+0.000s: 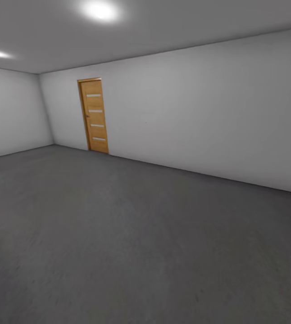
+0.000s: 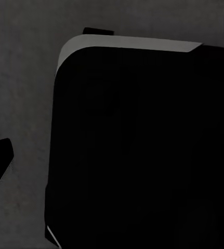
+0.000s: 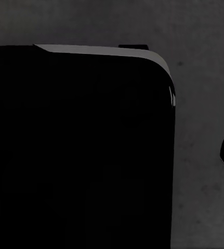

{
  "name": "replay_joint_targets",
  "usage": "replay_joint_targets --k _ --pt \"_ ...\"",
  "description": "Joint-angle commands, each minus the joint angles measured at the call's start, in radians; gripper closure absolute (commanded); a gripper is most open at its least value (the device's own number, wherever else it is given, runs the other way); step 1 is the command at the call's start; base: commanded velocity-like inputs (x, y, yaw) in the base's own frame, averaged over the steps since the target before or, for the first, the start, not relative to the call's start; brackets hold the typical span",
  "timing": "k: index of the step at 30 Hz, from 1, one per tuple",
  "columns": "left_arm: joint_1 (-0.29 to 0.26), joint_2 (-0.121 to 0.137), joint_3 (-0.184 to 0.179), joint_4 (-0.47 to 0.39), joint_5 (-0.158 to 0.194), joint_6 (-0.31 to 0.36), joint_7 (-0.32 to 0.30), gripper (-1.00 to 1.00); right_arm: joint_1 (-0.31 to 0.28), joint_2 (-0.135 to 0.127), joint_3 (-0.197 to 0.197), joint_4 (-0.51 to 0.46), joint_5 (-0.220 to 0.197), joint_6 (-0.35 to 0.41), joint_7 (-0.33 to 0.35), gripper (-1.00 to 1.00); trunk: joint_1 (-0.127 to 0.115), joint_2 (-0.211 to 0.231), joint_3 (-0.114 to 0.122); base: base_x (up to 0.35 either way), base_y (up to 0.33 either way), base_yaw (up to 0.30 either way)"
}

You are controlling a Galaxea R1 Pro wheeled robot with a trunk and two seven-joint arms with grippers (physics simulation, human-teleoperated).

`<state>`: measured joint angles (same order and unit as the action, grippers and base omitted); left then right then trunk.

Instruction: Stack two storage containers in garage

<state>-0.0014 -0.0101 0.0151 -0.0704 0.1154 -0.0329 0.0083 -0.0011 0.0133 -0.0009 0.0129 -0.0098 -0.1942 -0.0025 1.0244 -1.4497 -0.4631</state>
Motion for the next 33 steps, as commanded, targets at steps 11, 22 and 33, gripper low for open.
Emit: replay_joint_targets --k 11,22,33 --pt "0.0 0.001 0.0 0.0 0.008 -0.005 0.001 -1.0 0.0 0.001 0.009 -0.003 0.015 0.003 -0.009 -1.0 0.001 0.0 -0.001 0.322 0.0 0.014" --pt "0.0 0.001 0.0 0.0 0.008 -0.006 0.001 -1.0 0.0 0.004 0.006 -0.002 0.005 0.006 -0.026 -1.0 0.001 0.0 -0.001 0.322 0.0 0.232" --pt "0.0 0.001 0.0 0.0 0.009 -0.005 0.001 -1.0 0.0 0.004 -0.001 -0.001 0.0 0.006 -0.03 -1.0 0.001 0.0 -0.001 0.322 0.0 0.273"
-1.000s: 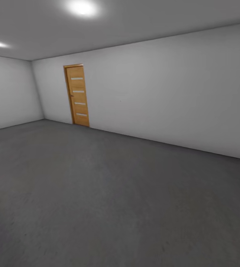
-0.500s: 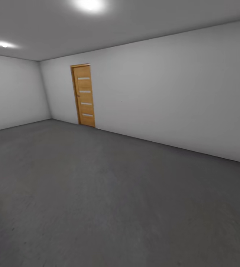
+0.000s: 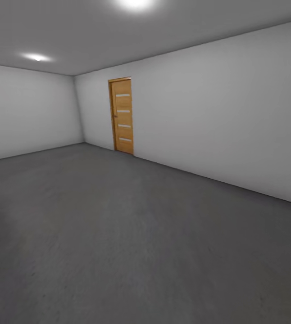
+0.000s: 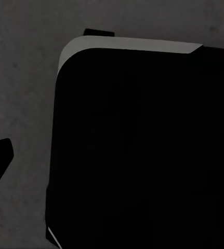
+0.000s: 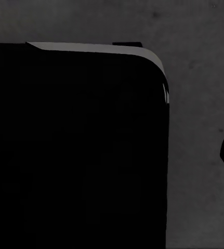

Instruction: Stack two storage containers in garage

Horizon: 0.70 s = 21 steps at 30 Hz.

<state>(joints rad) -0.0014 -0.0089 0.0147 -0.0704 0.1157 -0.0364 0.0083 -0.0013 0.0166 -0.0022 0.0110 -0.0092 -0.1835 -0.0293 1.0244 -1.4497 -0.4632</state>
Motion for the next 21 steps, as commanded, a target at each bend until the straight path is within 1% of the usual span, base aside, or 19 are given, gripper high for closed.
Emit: replay_joint_targets --k 1,21 --pt "0.0 0.0 0.001 0.0 0.009 -0.002 0.001 -1.0 0.0 0.0 0.0 0.001 -0.001 -0.005 -0.003 -1.0 0.001 0.0 -0.001 0.322 0.0 0.273" --pt "0.0 0.0 0.001 0.0 0.008 -0.003 0.001 -1.0 0.0 0.0 0.008 0.001 0.006 -0.012 -0.002 -1.0 0.001 0.0 -0.001 0.322 0.0 0.273"
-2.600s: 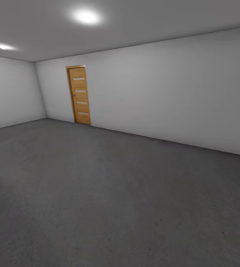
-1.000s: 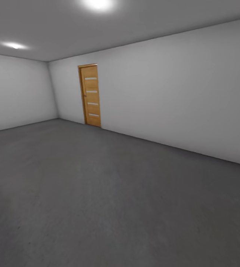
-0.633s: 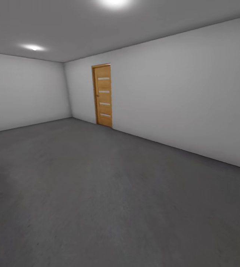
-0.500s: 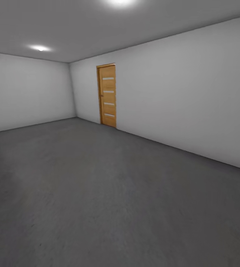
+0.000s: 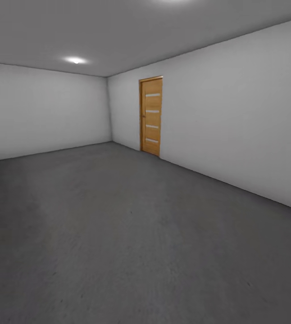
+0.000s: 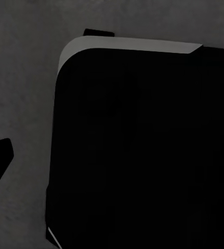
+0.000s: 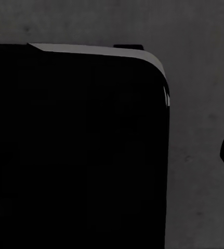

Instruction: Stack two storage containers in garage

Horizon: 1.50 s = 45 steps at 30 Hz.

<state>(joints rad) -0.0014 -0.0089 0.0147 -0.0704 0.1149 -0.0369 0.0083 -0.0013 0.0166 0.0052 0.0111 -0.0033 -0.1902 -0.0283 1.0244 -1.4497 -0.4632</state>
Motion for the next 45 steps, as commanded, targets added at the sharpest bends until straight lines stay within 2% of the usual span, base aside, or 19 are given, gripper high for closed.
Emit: replay_joint_targets --k 1,18,45 --pt "0.0 0.0 0.001 0.0 0.008 -0.002 0.001 -1.0 0.0 0.0 0.001 0.001 0.0 -0.006 -0.003 -1.0 0.001 0.0 -0.001 0.322 0.0 0.273" --pt "0.0 0.0 0.001 0.0 0.009 -0.001 0.001 -1.0 0.0 0.0 0.002 0.001 0.001 -0.009 -0.003 -1.0 0.001 0.0 -0.001 0.322 0.0 0.257" --pt "0.0 -0.002 0.001 0.0 0.008 -0.002 0.001 -1.0 0.0 -0.009 0.009 0.001 0.008 -0.008 -0.001 -1.0 0.001 0.0 -0.001 0.322 0.0 0.01"
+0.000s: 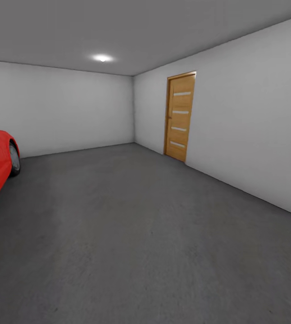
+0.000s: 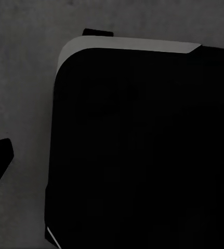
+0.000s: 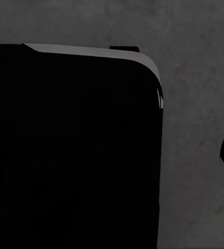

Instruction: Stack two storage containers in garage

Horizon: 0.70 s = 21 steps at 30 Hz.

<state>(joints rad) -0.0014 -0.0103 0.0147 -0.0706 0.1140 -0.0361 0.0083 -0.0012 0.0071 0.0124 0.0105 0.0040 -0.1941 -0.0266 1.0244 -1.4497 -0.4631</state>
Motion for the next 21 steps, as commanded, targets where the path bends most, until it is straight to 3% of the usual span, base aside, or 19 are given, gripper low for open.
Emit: replay_joint_targets --k 1,21 --pt "0.0 0.0 0.001 0.0 0.009 -0.002 0.001 -1.0 0.0 0.0 0.001 0.001 0.001 -0.004 -0.003 -1.0 0.001 0.0 -0.001 0.322 0.0 0.0" --pt "0.0 0.0 0.001 0.0 0.009 -0.003 0.001 -1.0 0.0 -0.002 0.0 0.001 0.002 -0.001 -0.001 -1.0 0.001 0.0 -0.001 0.322 0.0 0.0"
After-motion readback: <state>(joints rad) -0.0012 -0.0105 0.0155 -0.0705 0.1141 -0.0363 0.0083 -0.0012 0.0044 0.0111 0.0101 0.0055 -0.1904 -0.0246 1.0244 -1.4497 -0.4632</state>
